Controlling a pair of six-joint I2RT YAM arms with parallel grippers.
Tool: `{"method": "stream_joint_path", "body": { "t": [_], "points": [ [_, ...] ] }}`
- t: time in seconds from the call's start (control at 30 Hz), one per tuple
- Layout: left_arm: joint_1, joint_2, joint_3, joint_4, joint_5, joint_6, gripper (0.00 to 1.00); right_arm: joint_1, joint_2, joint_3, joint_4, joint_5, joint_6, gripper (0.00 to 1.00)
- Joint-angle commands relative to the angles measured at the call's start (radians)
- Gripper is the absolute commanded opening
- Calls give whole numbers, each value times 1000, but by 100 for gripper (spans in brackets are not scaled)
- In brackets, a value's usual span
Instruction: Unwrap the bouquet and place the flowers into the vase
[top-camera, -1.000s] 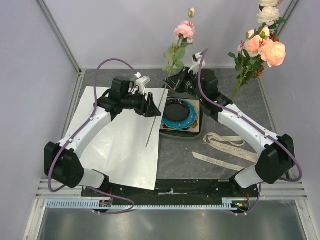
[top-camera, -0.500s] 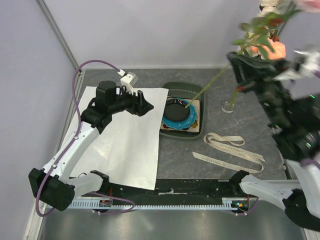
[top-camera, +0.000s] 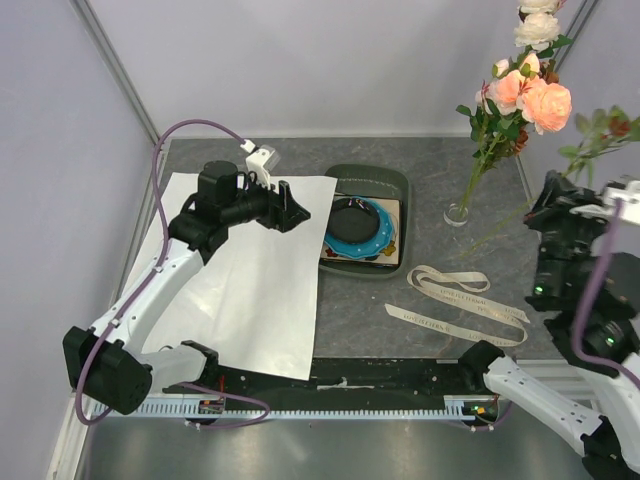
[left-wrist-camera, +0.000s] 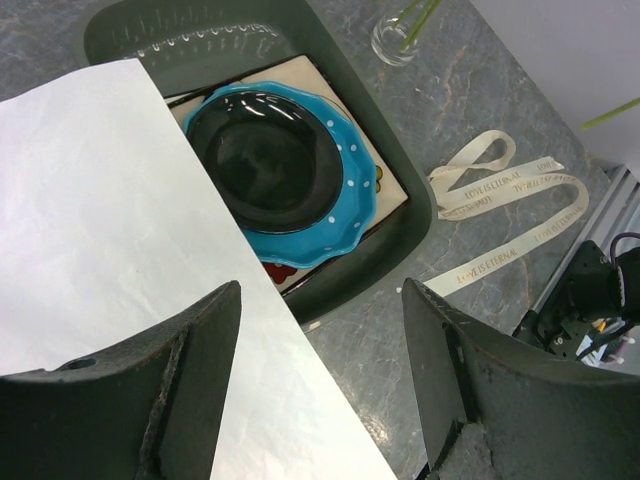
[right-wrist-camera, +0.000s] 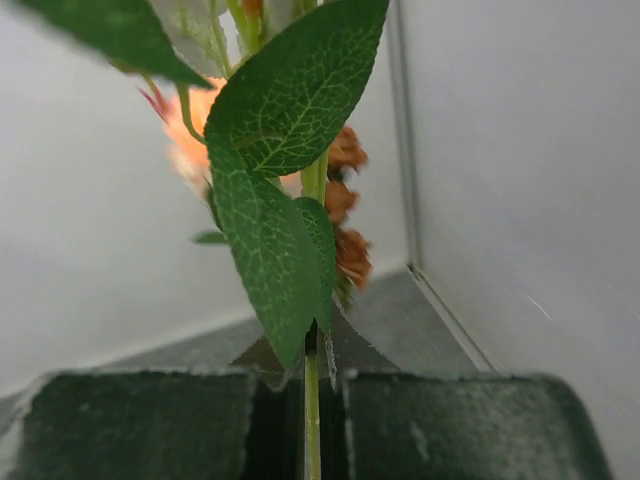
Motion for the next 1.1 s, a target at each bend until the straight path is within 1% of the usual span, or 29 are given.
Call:
{"method": "stream_joint_path", "body": {
  "t": [0.0, 0.03, 0.07, 0.13, 0.17, 0.2, 0.27, 0.33, 0.5, 0.57, 0.73, 0.87, 1.07],
  "points": [
    [4, 15, -4, 47, 37, -33, 72, 0, 26, -113, 158, 369, -34, 0],
    [4, 15, -6, 49, 40, -33, 72, 0, 40, -122, 184, 391, -44, 0],
    [4, 15, -4, 49, 40, -33, 72, 0, 55, -153, 292, 409, -92, 0],
    [4, 14, -6, 49, 40, -35, 72, -3, 98, -180, 389, 434, -139, 0],
    [4, 12, -6, 50, 41, -33, 72, -11, 112, -203, 489, 437, -166, 0],
    [4, 11, -6, 50, 40, -32, 72, -22, 133, -214, 538, 434, -213, 0],
    [4, 8, -7, 50, 40, -32, 72, -72, 150, -223, 617, 393, -228, 0],
    [4, 8, -7, 52, 43, -32, 72, -141, 170, -217, 631, 332, -217, 0],
    [4, 11, -6, 52, 60, -38, 72, -241, 260, -182, 698, 224, -238, 0],
    [4, 11, -6, 53, 63, -38, 72, -253, 294, -164, 741, 195, -246, 0],
    [6, 14, -7, 55, 60, -35, 72, -298, 357, -80, 776, 157, -219, 0],
    [4, 18, -7, 55, 63, -35, 72, -316, 393, -64, 850, 103, -246, 0],
    [4, 20, -9, 55, 61, -33, 72, -339, 435, -44, 896, 54, -232, 0]
  ]
}}
